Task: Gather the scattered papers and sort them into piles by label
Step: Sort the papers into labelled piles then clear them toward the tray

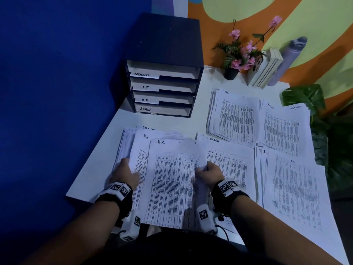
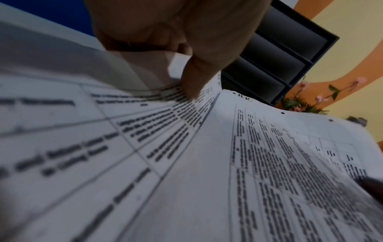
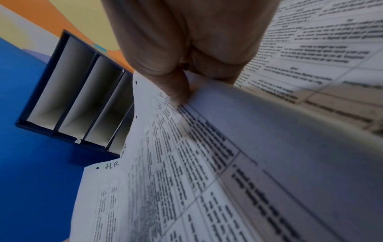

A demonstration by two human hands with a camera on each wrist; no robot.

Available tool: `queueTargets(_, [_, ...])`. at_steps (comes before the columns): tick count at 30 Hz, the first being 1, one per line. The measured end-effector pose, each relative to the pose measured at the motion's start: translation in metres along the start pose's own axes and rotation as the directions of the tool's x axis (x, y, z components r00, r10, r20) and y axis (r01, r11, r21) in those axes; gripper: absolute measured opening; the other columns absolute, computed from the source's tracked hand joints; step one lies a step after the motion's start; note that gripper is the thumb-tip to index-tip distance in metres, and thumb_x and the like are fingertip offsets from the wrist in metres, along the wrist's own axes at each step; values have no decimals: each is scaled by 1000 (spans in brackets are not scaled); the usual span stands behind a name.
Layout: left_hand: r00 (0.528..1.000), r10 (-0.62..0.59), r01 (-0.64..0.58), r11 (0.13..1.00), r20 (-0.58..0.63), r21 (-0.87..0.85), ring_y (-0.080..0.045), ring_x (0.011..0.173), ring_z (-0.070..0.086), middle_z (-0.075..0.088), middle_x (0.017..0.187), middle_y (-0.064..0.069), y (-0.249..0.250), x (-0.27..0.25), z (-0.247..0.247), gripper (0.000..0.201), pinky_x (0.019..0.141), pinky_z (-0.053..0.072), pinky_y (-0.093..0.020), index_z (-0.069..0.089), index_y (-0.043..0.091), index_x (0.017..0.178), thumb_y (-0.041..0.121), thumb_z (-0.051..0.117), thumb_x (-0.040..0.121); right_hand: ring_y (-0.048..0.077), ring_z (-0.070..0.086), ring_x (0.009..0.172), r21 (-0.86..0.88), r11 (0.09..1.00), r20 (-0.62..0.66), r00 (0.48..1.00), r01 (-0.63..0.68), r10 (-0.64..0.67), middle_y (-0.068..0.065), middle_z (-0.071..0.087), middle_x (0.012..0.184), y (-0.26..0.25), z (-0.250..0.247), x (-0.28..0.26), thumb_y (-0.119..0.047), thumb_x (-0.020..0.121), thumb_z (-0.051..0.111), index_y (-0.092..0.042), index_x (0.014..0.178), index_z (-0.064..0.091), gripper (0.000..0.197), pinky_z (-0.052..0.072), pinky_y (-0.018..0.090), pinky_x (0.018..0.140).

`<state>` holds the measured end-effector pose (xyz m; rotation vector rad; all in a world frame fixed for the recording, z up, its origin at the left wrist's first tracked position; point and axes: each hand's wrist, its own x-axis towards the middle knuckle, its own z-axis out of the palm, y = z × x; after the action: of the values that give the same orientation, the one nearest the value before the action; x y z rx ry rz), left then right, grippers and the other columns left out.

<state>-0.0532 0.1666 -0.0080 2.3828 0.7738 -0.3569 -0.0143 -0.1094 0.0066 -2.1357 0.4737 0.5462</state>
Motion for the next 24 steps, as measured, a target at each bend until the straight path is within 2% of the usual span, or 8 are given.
queueTargets(3, [999, 29, -34, 985, -32, -168, -33, 117, 53, 53, 132, -16, 5, -3, -2, 43, 91, 41, -32, 46, 11, 137, 15, 52, 95, 35, 68, 78, 61, 998, 13, 1000, -9, 8, 14, 60, 77, 1, -2, 3, -21, 76, 61, -12, 76, 50, 14, 59, 56, 70])
queueTargets(6, [998, 59, -61, 960, -15, -274, -27, 100, 58, 61, 112, -9, 6, -2, -3, 35, 84, 43, -28, 56, 6, 125, 13, 60, 91, 31, 65, 75, 122, 993, 18, 1000, 0, -3, 15, 61, 82, 7, -1, 12, -25, 76, 63, -9, 83, 52, 20, 58, 58, 70])
queueTargets(9, [997, 71, -74, 936, -21, -344, -27, 91, 62, 65, 99, -9, 7, -2, -2, 29, 74, 43, -24, 62, 4, 110, 17, 69, 85, 33, 66, 82, 192, 981, 28, 1000, -3, -2, 16, 65, 94, 18, 1, 27, -44, 61, 64, -6, 103, 56, 57, 58, 58, 73])
queueTargets(13, [999, 35, -47, 943, -41, -331, -26, 95, 58, 63, 102, -9, 11, -2, -3, 29, 77, 40, -26, 62, 4, 110, 26, 62, 91, 31, 64, 71, 133, 991, -50, 999, 9, -2, 18, 61, 74, 15, 0, 28, -31, 67, 61, -11, 69, 47, 24, 57, 60, 67])
queueTargets(15, [999, 1, -17, 951, -51, -310, -27, 93, 57, 62, 98, -9, 9, 1, -6, 23, 77, 38, -27, 62, 4, 109, 20, 55, 93, 35, 68, 77, 109, 994, -85, 996, 6, 4, 18, 67, 79, 12, -4, 24, -23, 76, 60, -13, 70, 54, 12, 59, 54, 71])
queueTargets(19, [997, -32, 13, 965, -68, -263, -30, 88, 56, 63, 102, -18, 6, 7, -6, 20, 77, 41, -32, 59, 2, 105, 15, 50, 93, 28, 61, 73, 104, 994, -140, 989, -23, 37, 9, 59, 68, 7, -14, 13, -14, 83, 56, -16, 66, 51, 19, 57, 43, 73])
queueTargets(22, [997, 5, -27, 959, -77, -281, -25, 84, 51, 62, 99, -14, 12, 4, -4, 20, 74, 37, -27, 60, 2, 107, 9, 46, 95, 36, 67, 76, 158, 987, -90, 996, -12, 27, 16, 64, 76, 13, -12, 19, -20, 74, 55, -13, 76, 57, 8, 59, 56, 69])
queueTargets(24, [996, 78, -90, 950, -54, -298, -23, 85, 52, 61, 97, -9, 16, 2, 0, 19, 70, 36, -25, 61, 6, 106, 7, 45, 95, 36, 66, 70, 198, 980, -38, 999, 1, 6, 17, 64, 80, 20, -7, 28, -22, 69, 55, -11, 85, 56, 20, 57, 61, 64])
